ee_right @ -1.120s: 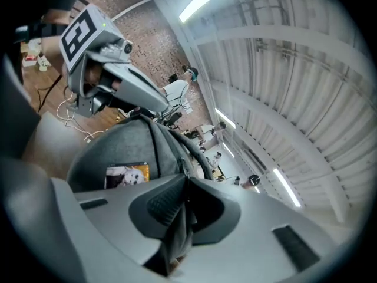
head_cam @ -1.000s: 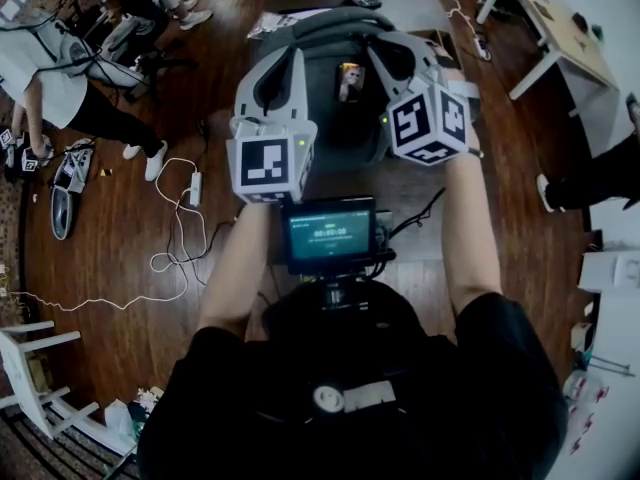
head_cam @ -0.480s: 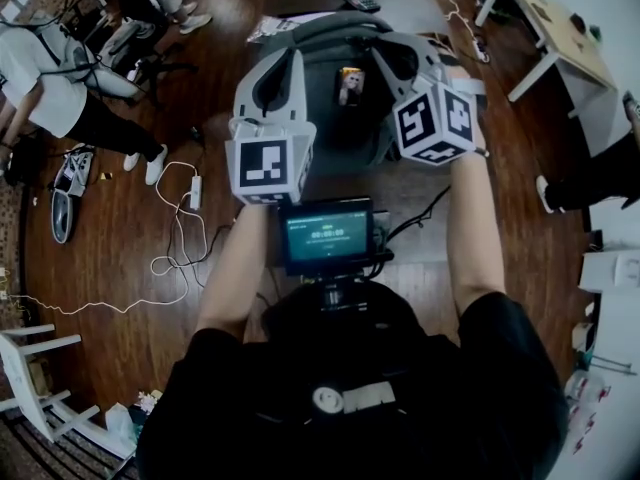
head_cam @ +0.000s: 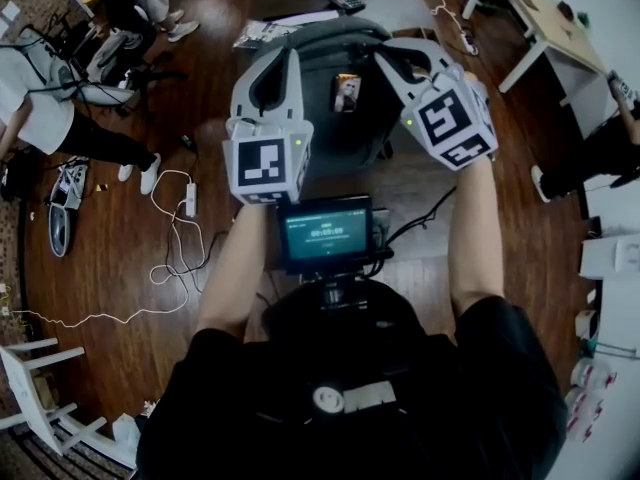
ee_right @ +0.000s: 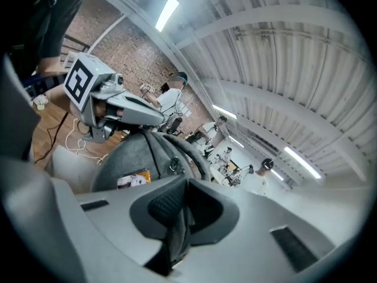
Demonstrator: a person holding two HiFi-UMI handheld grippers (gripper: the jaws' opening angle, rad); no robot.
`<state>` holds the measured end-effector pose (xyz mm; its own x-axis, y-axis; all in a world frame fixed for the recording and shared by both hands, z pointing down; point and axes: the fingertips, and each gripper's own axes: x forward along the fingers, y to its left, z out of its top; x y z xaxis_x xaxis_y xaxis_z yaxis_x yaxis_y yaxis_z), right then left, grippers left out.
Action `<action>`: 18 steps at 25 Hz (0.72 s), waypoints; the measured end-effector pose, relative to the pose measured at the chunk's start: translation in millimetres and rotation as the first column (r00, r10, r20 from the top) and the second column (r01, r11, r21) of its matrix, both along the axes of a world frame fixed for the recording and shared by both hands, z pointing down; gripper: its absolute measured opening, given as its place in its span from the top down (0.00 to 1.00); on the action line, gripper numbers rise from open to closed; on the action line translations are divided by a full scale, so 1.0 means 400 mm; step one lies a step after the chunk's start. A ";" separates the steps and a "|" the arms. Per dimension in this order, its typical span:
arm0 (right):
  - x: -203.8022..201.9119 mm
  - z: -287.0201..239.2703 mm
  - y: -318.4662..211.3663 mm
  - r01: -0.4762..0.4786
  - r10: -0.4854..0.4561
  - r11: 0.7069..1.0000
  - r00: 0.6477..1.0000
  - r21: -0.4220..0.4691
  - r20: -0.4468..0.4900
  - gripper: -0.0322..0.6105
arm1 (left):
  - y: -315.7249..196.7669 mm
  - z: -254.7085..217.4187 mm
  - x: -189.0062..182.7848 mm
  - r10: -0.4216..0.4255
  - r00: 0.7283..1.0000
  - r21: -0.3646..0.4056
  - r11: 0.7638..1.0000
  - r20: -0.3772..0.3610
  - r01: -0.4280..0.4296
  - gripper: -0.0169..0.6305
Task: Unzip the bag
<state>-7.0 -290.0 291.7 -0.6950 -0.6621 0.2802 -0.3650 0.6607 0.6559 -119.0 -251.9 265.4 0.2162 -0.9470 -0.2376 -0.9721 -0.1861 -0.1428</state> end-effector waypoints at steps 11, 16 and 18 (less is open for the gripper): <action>0.020 0.007 0.005 0.001 0.015 0.994 0.990 -0.110 0.144 0.91 | 0.001 0.009 0.000 0.000 1.000 -0.003 1.000 0.011 0.000 0.98; -0.029 0.011 0.025 0.047 -0.047 0.999 0.998 0.010 0.032 0.91 | -0.001 0.020 -0.007 -0.008 0.999 -0.020 1.000 0.031 0.009 0.98; -0.038 0.020 0.016 0.061 -0.059 0.996 0.998 0.068 -0.027 0.90 | -0.002 0.031 -0.004 0.006 1.000 -0.031 0.999 0.016 -0.006 0.98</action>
